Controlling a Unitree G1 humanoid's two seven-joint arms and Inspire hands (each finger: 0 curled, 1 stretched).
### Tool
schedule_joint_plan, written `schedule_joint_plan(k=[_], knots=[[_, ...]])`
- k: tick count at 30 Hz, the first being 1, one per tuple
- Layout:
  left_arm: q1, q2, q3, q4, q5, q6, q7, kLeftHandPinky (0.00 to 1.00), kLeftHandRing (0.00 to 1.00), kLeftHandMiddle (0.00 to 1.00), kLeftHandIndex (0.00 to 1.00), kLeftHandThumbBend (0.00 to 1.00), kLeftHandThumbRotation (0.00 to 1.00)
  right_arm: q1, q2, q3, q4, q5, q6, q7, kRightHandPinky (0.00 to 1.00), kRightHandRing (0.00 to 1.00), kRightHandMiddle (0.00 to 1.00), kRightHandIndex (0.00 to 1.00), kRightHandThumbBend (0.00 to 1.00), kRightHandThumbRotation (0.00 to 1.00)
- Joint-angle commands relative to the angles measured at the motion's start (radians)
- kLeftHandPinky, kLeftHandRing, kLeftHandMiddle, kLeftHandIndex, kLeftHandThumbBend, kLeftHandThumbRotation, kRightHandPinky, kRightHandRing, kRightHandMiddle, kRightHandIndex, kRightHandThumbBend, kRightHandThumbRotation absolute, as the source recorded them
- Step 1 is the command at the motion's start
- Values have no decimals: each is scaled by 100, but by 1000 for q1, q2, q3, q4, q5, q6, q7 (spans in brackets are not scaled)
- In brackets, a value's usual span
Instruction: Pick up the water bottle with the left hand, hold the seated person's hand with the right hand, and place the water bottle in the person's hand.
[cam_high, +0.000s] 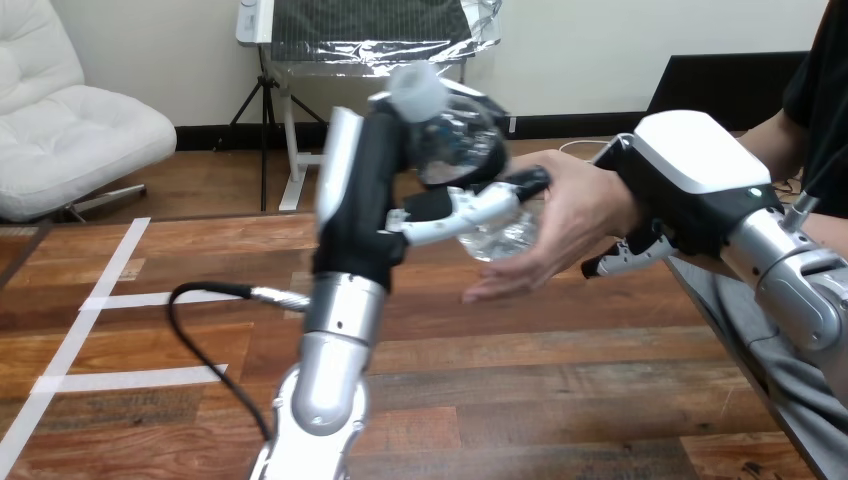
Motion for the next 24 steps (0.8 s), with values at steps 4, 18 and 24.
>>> schedule_joint_plan(k=[4, 18, 24], knots=[[-88, -103, -44, 39, -13, -10, 31, 39, 39, 42, 48, 61, 0, -38, -6, -43, -72, 0, 12, 7, 11, 16, 22, 25, 82, 0], [-95, -138, -125, 87, -2, -9, 82, 37, 39, 43, 47, 62, 0, -30, -2, -54, -98, 15, 14, 17, 11, 16, 22, 25, 82, 0], [-94, -146, -152, 103, -4, -11, 96, 37, 40, 43, 47, 62, 0, -24, 1, -60, -108, 22, 19, 24, 11, 16, 22, 25, 80, 0]])
